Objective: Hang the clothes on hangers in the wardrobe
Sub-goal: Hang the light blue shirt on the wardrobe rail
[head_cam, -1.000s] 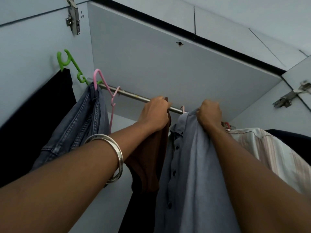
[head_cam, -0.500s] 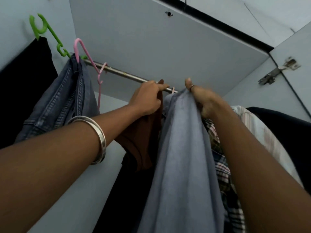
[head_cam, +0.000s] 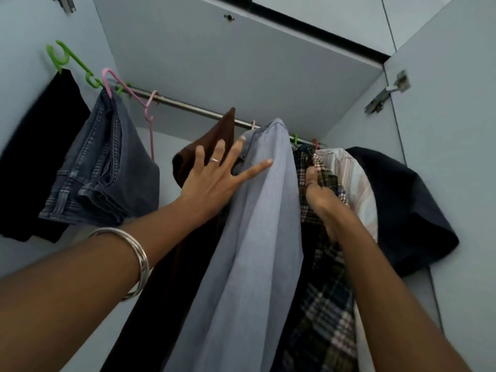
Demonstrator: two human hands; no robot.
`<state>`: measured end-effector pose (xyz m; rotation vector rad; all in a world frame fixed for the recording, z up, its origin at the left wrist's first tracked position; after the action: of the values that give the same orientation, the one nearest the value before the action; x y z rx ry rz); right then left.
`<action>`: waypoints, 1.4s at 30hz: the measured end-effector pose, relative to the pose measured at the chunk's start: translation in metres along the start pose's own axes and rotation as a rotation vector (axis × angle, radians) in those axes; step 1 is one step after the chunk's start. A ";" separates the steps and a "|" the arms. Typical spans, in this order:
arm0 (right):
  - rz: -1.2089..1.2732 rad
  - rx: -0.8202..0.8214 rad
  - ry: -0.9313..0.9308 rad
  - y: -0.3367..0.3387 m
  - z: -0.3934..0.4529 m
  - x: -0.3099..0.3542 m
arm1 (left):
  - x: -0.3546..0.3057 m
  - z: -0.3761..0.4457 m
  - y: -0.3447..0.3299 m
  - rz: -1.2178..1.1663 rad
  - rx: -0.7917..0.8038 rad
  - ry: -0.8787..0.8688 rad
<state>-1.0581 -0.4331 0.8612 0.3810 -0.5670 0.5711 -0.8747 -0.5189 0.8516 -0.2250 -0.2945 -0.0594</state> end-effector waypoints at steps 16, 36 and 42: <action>0.200 0.257 -0.003 0.012 -0.116 -0.052 | -0.029 -0.096 0.108 0.057 0.478 -0.162; 0.583 0.122 0.023 -0.010 -0.491 0.153 | 0.154 -0.284 0.467 -0.468 0.703 0.165; 0.917 0.340 -0.018 -0.041 -0.639 0.288 | 0.290 -0.337 0.621 -0.399 0.681 0.328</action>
<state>-0.5815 -0.0412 0.5267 0.4364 -0.6515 1.5592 -0.4467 0.0011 0.4916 0.5204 -0.0173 -0.3798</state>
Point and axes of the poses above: each hand's wrist, its own z-axis towards the middle knuckle, its own y-axis out of the back of the hand, x = y × z, the point moved 4 cm from there along z, towards the middle knuckle, and after that the axes turned 6 degrees about z, right-handed, at the moved point
